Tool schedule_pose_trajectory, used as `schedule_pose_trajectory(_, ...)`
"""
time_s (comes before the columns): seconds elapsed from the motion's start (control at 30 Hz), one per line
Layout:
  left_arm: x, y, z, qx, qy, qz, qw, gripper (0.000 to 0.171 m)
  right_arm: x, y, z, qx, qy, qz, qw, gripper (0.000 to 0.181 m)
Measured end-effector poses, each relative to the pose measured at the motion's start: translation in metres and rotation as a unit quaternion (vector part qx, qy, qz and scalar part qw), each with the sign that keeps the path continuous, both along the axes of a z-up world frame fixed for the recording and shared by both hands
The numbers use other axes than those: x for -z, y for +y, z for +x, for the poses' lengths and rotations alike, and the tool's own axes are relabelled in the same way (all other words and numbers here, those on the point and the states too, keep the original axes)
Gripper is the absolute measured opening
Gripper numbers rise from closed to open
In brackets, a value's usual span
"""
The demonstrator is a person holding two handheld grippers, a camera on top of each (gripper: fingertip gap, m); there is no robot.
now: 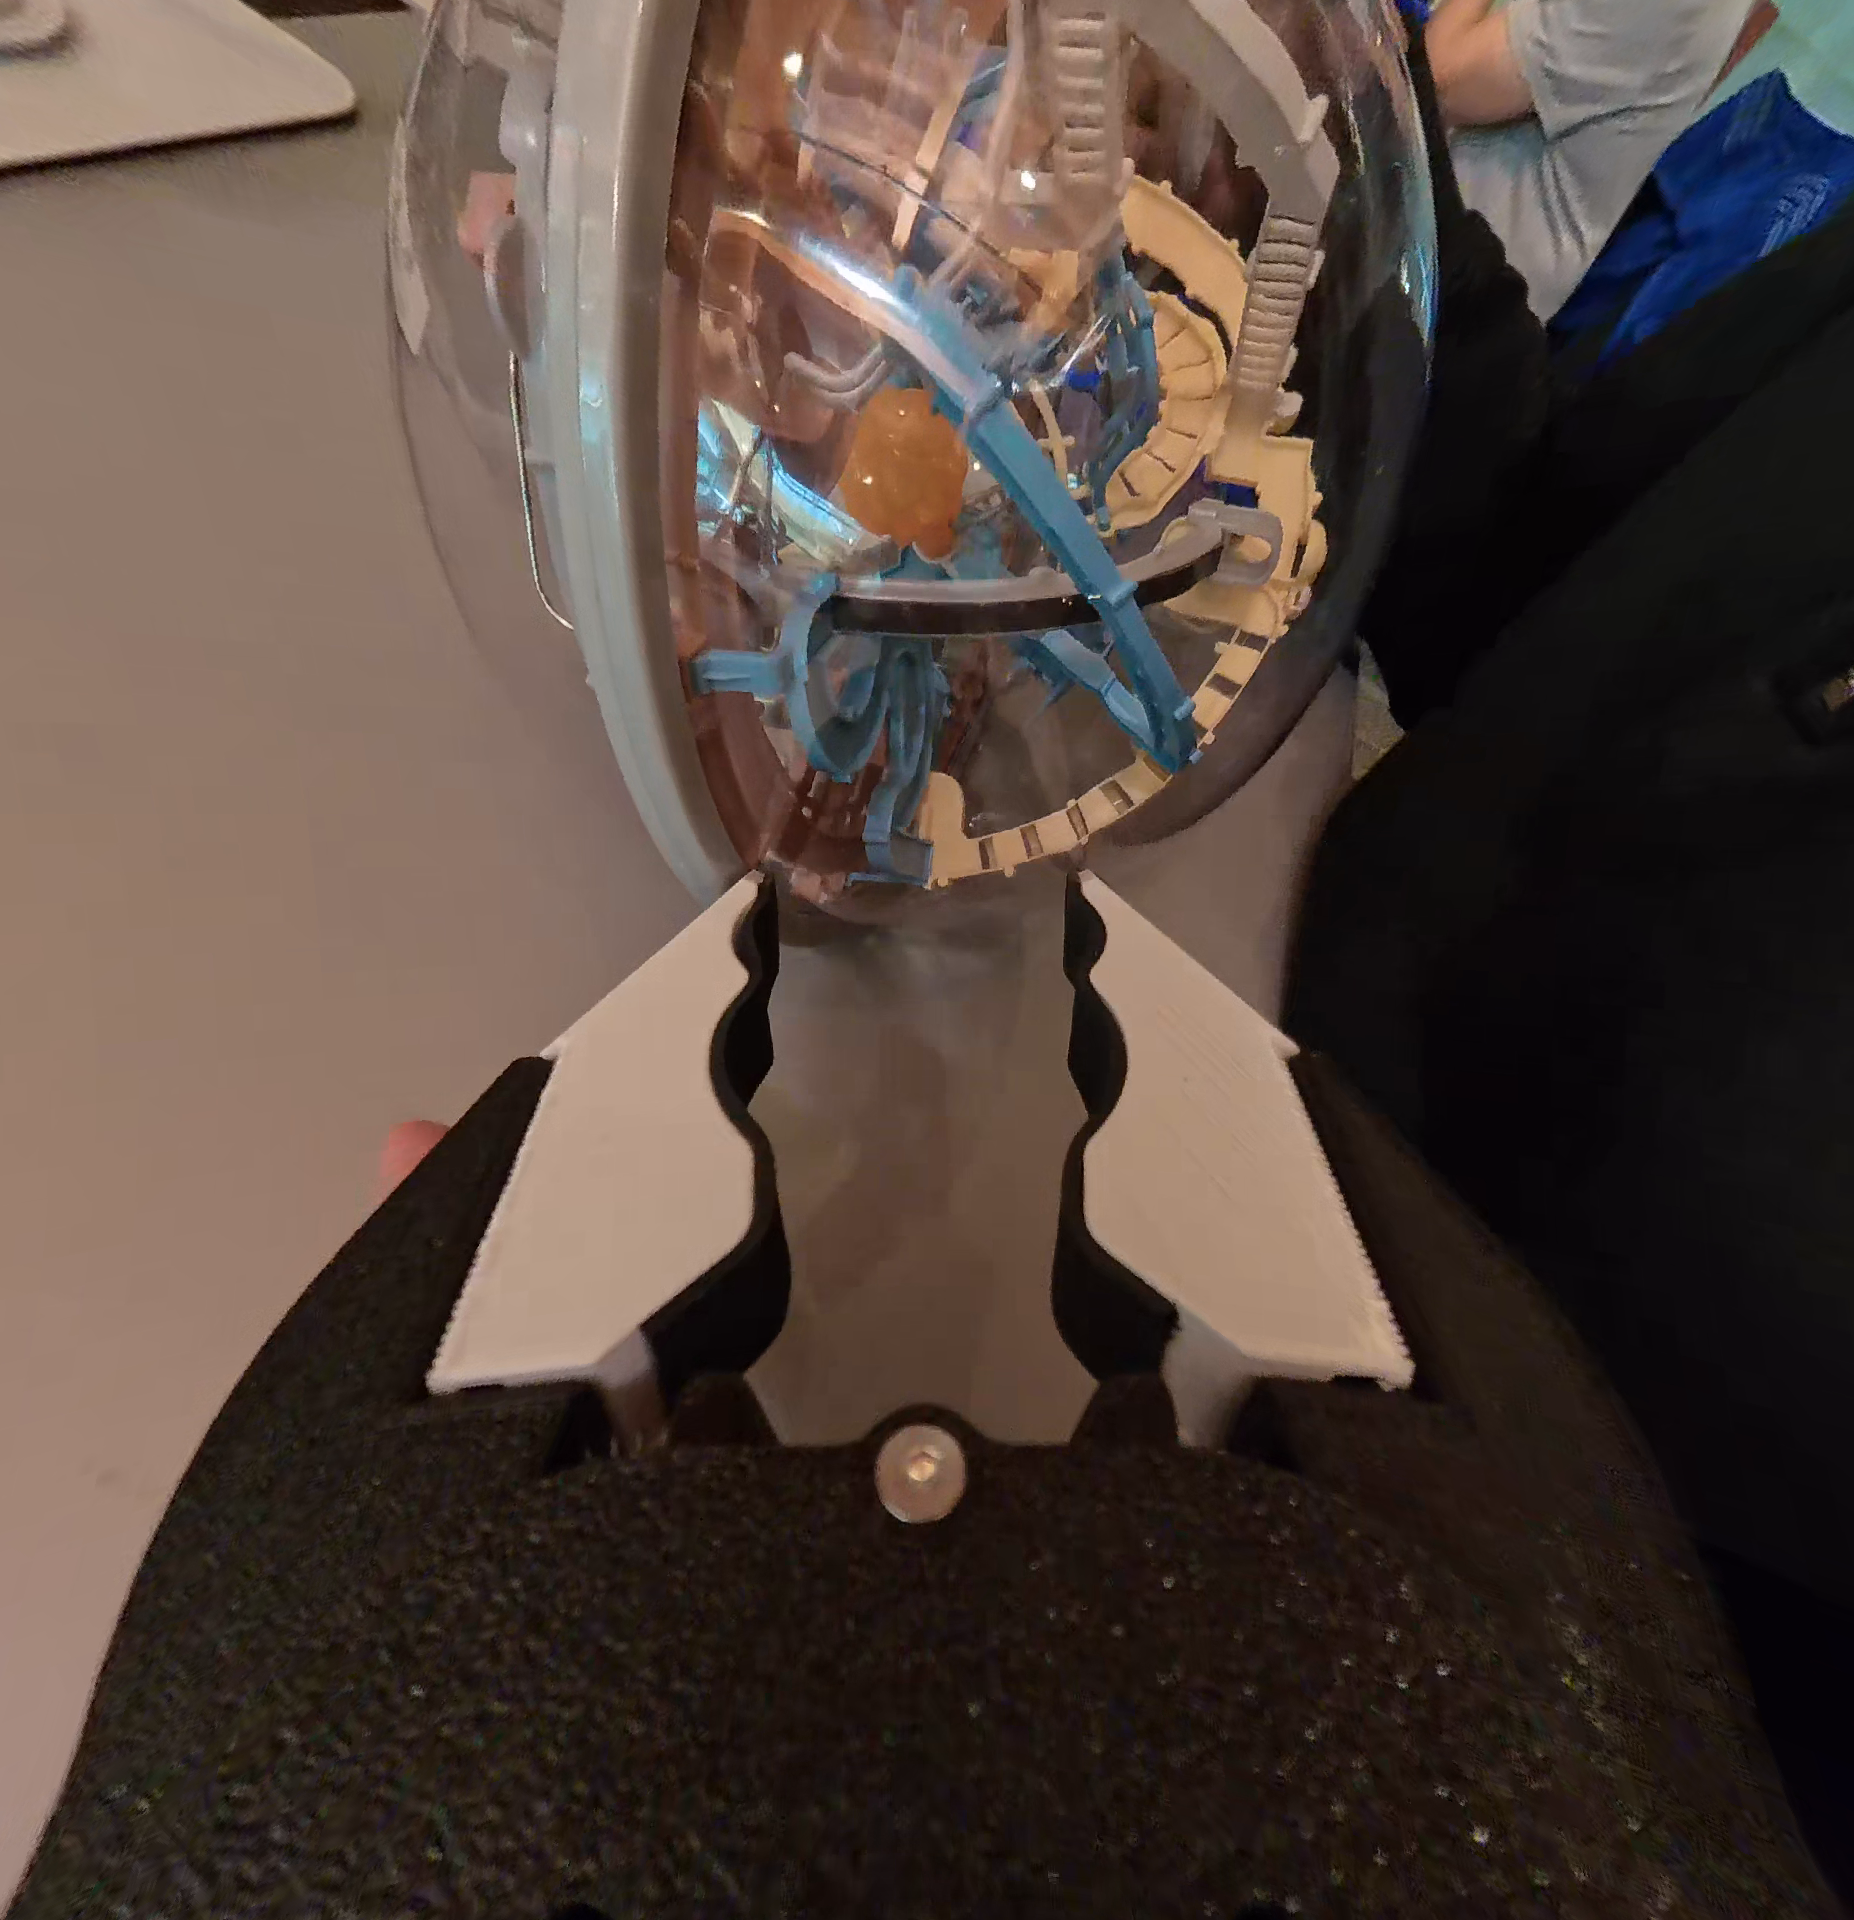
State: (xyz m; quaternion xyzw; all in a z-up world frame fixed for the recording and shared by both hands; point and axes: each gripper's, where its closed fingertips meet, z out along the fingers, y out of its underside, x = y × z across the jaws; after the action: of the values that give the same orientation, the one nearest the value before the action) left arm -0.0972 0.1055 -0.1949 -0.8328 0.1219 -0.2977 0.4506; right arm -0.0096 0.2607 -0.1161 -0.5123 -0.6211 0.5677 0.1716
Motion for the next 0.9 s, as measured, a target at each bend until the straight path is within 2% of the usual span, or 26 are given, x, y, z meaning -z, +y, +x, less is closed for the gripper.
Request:
schedule_pose_trajectory(0.13, -0.012, -0.009, 0.003, -0.028, -0.018, 0.032, 0.999, 0.055, -0.003, 0.0, 0.015, 0.075, 0.044, 0.052, 0.995, 0.011)
schedule_pose_trajectory(0.27, -0.028, -0.014, 0.002, -0.05, -0.02, 0.069, 0.996, 0.055, -0.006, 0.01, 0.028, 0.13, 0.059, 0.047, 0.989, 0.005)
schedule_pose_trajectory(0.6, -0.06, -0.016, 0.013, -0.073, 0.003, 0.127, 0.989, 0.055, -0.028, 0.021, 0.062, 0.178, 0.086, 0.042, 0.979, 0.004)
schedule_pose_trajectory(0.77, -0.102, -0.013, 0.056, -0.047, -0.006, 0.195, 0.98, 0.054, -0.069, 0.0, 0.093, 0.156, 0.137, 0.019, 0.978, 0.004)
schedule_pose_trajectory(0.9, -0.126, 0.006, 0.121, -0.005, -0.035, 0.224, 0.974, 0.055, -0.121, -0.032, 0.117, 0.105, 0.219, -0.083, 0.966, 0.003)
